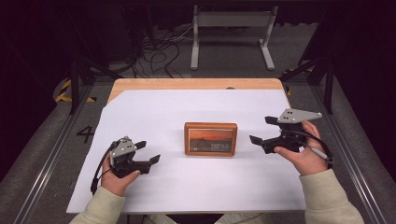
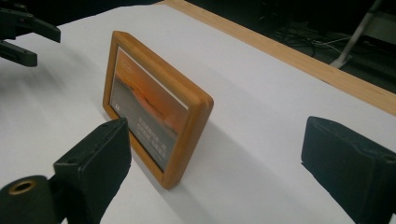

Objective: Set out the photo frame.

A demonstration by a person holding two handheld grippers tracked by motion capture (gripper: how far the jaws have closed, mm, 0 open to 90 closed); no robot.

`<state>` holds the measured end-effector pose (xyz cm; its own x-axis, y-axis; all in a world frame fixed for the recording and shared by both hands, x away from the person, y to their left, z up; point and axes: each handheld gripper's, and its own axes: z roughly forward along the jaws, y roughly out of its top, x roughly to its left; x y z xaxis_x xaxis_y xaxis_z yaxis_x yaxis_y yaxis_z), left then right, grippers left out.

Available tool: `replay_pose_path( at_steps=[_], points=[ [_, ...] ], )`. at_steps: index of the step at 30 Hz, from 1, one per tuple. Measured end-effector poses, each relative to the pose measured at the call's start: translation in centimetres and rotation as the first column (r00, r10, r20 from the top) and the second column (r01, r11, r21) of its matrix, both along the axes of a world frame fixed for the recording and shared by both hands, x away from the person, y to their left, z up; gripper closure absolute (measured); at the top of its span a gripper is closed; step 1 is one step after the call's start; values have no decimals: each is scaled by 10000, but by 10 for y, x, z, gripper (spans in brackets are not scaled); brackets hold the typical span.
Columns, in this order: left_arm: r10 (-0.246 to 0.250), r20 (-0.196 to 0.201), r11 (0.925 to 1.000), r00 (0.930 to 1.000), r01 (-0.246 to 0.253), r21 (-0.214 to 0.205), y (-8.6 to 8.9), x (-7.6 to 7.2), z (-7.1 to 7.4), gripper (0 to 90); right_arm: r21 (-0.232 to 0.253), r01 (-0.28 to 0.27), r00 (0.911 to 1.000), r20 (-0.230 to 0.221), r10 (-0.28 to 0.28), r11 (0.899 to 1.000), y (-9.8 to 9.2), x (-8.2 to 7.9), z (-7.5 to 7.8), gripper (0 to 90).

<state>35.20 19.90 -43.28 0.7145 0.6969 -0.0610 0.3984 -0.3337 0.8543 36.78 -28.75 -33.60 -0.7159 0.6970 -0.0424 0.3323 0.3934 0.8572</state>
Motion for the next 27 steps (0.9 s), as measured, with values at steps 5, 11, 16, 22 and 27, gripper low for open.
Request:
replay_pose_path(
  at_steps=[5,11,16,22,27],
  points=[
    [41,4,10000,10000,-41,-41,1,0,0,236,609,613,9981,-112,-607,9963,-11,-12,-9,90],
    [81,141,10000,9999,-81,4,3,2,-2,248,982,984,9951,-10,-987,9903,-16,-17,-29,69],
    [138,29,9998,9999,-137,-113,6,4,-4,248,703,1019,9947,49,-1025,9923,-21,-16,-48,51],
    [45,-64,9998,10000,-46,-178,7,7,-8,247,600,1025,9942,277,-1043,9929,-27,-13,-71,39],
    [-52,-125,9999,9999,50,-156,6,8,-12,255,623,1120,9900,786,-1167,9918,-29,-16,-86,56]
  ],
)
